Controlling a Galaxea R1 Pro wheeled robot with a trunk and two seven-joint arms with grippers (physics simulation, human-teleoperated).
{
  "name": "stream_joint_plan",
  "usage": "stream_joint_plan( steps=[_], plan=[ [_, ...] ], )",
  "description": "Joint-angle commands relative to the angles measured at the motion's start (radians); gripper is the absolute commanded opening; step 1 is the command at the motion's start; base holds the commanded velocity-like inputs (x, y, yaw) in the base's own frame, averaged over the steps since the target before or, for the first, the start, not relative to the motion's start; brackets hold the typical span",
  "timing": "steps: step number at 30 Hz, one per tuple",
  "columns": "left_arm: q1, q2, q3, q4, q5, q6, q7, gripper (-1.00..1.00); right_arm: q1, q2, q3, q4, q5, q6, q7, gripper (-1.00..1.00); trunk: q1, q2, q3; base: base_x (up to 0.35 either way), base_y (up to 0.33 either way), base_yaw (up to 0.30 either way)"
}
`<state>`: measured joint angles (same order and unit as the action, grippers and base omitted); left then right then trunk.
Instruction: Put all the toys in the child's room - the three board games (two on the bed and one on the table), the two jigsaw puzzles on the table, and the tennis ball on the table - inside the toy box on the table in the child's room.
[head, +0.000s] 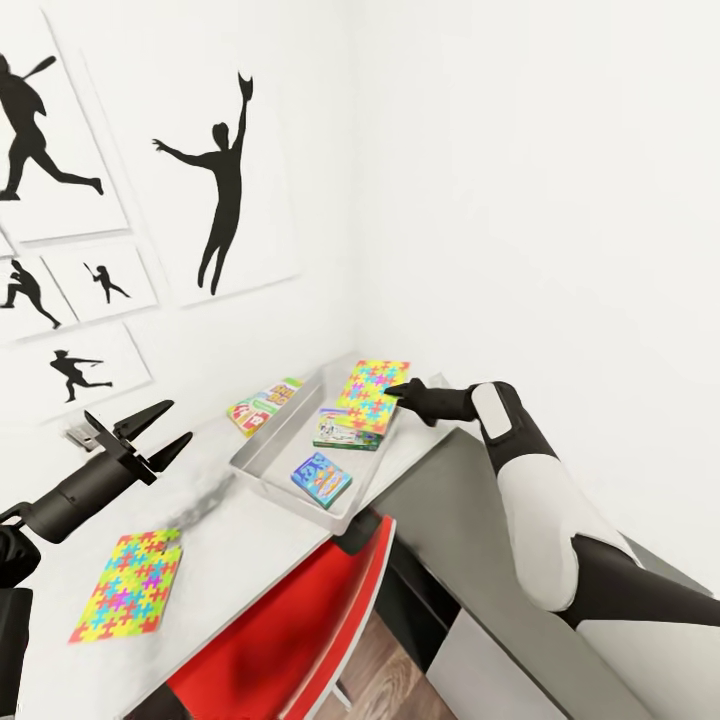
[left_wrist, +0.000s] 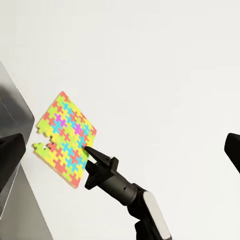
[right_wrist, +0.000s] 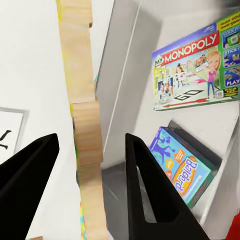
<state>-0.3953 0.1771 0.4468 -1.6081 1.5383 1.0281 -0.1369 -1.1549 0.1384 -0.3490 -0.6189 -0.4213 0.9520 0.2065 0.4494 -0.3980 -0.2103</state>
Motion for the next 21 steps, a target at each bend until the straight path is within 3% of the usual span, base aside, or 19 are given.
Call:
stream_joint_plan(
  steps=[1,21],
  plan=[
    [-0.001,0.0,0.001,0.001,-0.01,0.004,-0.01,1.0,-0.001,0.001,-0.009,0.0,0.009,0.004,0.007,-1.0,0.001,-0.002,-0.002,0.0,0.0,0.197],
    [-0.001,0.012,0.001,0.001,-0.01,0.006,-0.012,1.0,-0.002,-0.011,-0.016,0.008,0.007,-0.003,-0.044,-1.0,0.001,-0.002,-0.003,0.0,0.0,0.269]
  ],
)
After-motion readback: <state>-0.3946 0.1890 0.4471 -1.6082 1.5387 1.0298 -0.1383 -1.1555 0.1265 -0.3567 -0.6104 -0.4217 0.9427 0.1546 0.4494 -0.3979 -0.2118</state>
